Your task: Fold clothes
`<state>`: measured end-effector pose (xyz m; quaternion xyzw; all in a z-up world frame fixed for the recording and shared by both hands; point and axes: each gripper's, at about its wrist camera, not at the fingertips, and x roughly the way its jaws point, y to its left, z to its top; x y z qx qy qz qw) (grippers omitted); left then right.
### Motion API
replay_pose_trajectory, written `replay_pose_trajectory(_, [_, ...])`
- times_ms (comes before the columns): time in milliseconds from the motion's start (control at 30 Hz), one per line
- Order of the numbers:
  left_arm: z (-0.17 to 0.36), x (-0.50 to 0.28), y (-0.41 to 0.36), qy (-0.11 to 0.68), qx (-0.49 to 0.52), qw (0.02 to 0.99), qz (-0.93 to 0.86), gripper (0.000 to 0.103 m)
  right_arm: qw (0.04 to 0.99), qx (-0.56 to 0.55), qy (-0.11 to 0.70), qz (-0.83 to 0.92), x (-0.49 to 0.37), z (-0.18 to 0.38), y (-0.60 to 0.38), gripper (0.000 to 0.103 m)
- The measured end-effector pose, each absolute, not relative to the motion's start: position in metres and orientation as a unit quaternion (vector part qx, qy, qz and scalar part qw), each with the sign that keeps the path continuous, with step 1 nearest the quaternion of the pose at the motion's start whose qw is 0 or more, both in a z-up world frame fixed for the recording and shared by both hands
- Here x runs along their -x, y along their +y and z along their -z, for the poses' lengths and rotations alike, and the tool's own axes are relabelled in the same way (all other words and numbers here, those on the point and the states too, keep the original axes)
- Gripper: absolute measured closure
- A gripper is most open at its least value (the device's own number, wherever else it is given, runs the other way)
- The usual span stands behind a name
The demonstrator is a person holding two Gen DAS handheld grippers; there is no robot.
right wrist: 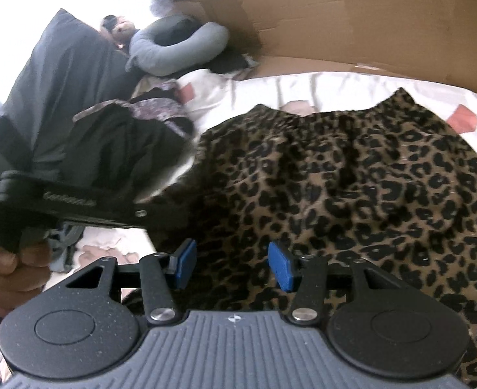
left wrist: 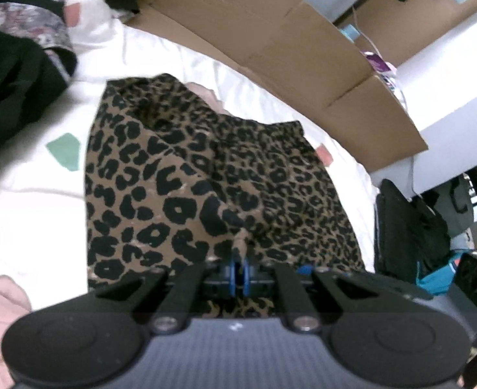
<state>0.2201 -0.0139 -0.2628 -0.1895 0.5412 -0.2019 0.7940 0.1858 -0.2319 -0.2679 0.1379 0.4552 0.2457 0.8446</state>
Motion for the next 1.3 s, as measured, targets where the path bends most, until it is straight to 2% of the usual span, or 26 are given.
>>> replay_pose_trajectory(400, [0.258, -0.214, -0.045, 0.548, 0.215, 0.77, 0.244, 0.097, 0.841, -0.123, 0.456, -0.264, -0.179, 0.273, -0.208, 0.049])
replay_pose_trajectory(633, [0.256, -0.21, -0.052, 0.544, 0.219, 0.767, 0.259, 0.097, 0.847, -0.112, 0.458, -0.246, -0.177, 0.281, -0.205, 0.07])
replay_pose_trajectory(700, [0.257, -0.209, -0.054, 0.546, 0.217, 0.765, 0.262, 0.097, 0.85, -0.109, 0.457, -0.239, -0.176, 0.283, -0.205, 0.086])
replay_pose_trajectory(733, [0.257, -0.209, -0.054, 0.546, 0.217, 0.765, 0.264, 0.097, 0.851, -0.108, 0.456, -0.236, -0.176, 0.283, -0.206, 0.088])
replay_pose_trajectory(800, [0.256, -0.208, -0.055, 0.546, 0.221, 0.763, 0.268, 0.093, 0.854, -0.099, 0.458, -0.224, -0.176, 0.285, -0.206, 0.096])
replay_pose_trajectory(900, [0.252, -0.207, -0.052, 0.53, 0.234, 0.77, 0.267, 0.082, 0.858, -0.092, 0.457, -0.215, -0.174, 0.285, -0.209, 0.1])
replay_pose_trajectory(967, [0.249, -0.206, -0.048, 0.52, 0.228, 0.779, 0.264, 0.061, 0.861, -0.088, 0.454, -0.211, -0.173, 0.283, -0.212, 0.101])
replay_pose_trajectory(1000, [0.249, -0.206, -0.047, 0.518, 0.225, 0.783, 0.261, 0.058, 0.862, -0.086, 0.453, -0.209, -0.172, 0.283, -0.214, 0.101])
replay_pose_trajectory(1300, [0.26, -0.207, -0.032, 0.528, 0.188, 0.801, 0.209, 0.053, 0.878, -0.106, 0.437, -0.165, -0.177, 0.278, -0.248, 0.102])
